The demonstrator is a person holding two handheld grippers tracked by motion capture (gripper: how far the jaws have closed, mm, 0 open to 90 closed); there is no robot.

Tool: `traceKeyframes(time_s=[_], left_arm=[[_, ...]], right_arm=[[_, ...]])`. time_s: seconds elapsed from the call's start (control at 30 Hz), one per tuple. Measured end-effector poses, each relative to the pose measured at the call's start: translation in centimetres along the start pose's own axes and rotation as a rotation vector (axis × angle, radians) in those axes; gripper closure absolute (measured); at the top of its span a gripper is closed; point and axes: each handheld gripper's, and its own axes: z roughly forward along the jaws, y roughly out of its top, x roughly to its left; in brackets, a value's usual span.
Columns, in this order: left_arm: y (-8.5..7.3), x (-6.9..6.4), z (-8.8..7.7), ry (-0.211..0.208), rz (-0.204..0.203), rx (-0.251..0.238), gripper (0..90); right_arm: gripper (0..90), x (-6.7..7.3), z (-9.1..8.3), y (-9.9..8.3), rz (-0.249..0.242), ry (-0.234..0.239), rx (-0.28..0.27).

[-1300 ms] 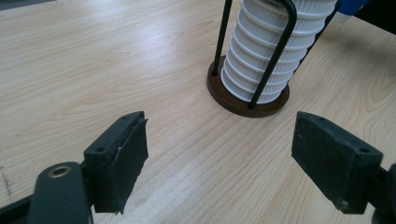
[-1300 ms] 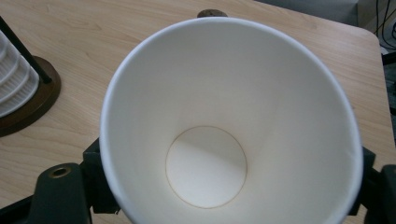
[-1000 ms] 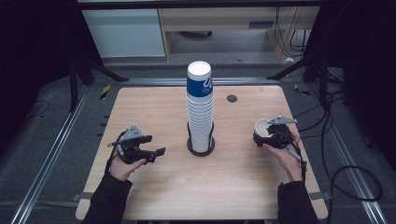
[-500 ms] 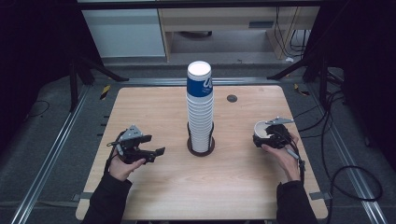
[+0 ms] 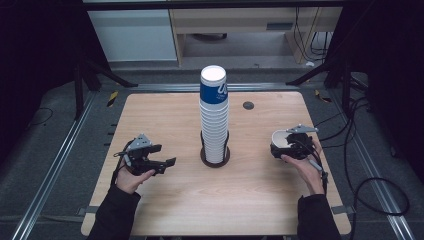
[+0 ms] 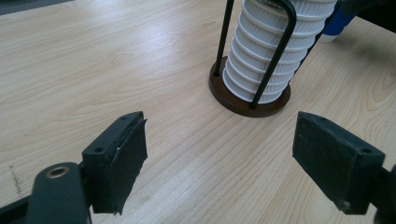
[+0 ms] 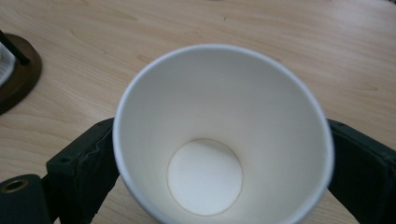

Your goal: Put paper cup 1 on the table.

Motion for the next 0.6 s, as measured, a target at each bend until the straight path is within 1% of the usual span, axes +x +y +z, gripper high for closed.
traceKeyframes(time_s=[0.1,0.13,0.2,0.37,0.4,0.43,0.57,0.6], left_arm=[[0.0,0.0,0.0,0.000,-0.002,0.000,17.2],[0.1,0.0,0.0,0.000,0.001,0.002,17.1],[0.1,0.0,-0.1,0.001,0.003,0.001,17.1],[0.1,0.1,0.0,0.001,0.002,0.001,17.0],[0.1,0.1,0.0,0.001,0.001,0.002,17.0],[0.1,0.1,0.0,0.001,0.001,0.003,17.0],[0.0,0.0,0.1,0.002,0.004,0.013,16.9],[0.0,0.0,0.2,0.002,0.003,0.014,16.9]], right_arm=[[6.1,-0.1,-0.9,0.2,0.007,0.001,-0.045],[6.1,-0.2,-1.5,0.4,0.012,0.006,-0.070],[5.9,-0.2,-1.9,0.6,0.015,0.010,-0.080],[6.0,0.0,-3.4,1.4,0.010,0.015,-0.144],[6.3,0.1,-3.7,1.7,0.010,0.022,-0.157],[6.8,0.2,-4.1,1.9,0.014,0.027,-0.181],[7.1,0.7,-5.2,2.6,0.020,0.058,-0.230],[7.0,1.1,-5.7,3.1,0.028,0.086,-0.248]])
